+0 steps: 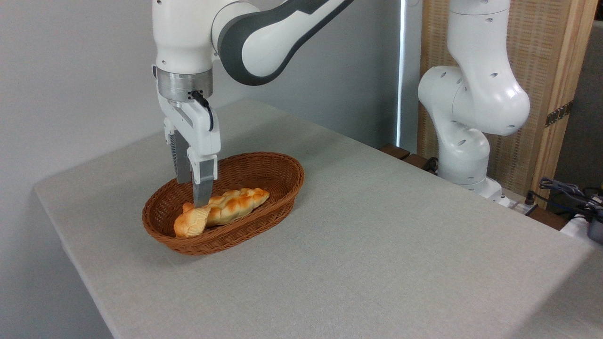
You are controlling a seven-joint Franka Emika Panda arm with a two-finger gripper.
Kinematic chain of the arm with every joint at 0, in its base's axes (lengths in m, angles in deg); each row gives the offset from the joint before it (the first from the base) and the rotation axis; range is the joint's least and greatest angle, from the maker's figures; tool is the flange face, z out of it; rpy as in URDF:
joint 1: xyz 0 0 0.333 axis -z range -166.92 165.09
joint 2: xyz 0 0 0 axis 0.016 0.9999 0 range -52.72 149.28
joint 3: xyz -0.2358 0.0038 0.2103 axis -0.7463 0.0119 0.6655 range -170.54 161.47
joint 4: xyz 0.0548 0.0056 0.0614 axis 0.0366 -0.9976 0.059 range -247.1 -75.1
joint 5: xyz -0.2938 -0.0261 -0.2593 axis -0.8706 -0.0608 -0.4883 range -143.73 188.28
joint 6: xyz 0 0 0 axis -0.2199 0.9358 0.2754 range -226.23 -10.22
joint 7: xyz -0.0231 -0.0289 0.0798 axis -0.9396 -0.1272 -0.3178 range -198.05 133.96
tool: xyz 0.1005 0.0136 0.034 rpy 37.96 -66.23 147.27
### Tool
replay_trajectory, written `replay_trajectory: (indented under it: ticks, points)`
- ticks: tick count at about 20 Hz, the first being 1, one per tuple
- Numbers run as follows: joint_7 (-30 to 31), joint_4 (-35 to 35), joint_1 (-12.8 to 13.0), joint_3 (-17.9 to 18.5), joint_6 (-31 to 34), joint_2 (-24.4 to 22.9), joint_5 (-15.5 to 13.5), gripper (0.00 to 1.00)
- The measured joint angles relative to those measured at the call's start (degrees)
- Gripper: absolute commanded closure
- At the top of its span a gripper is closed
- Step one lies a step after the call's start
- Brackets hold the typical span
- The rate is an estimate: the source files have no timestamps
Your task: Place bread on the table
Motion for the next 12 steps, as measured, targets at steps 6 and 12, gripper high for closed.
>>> replay_trajectory:
  ticks: [6,12]
  points:
    - [-11.38,0.1,-0.56,0.73,-0.28,-0.07,0.78,0.0]
    - [-16.37,0.06,-0.71,0.73,-0.28,0.14,4.64,0.0]
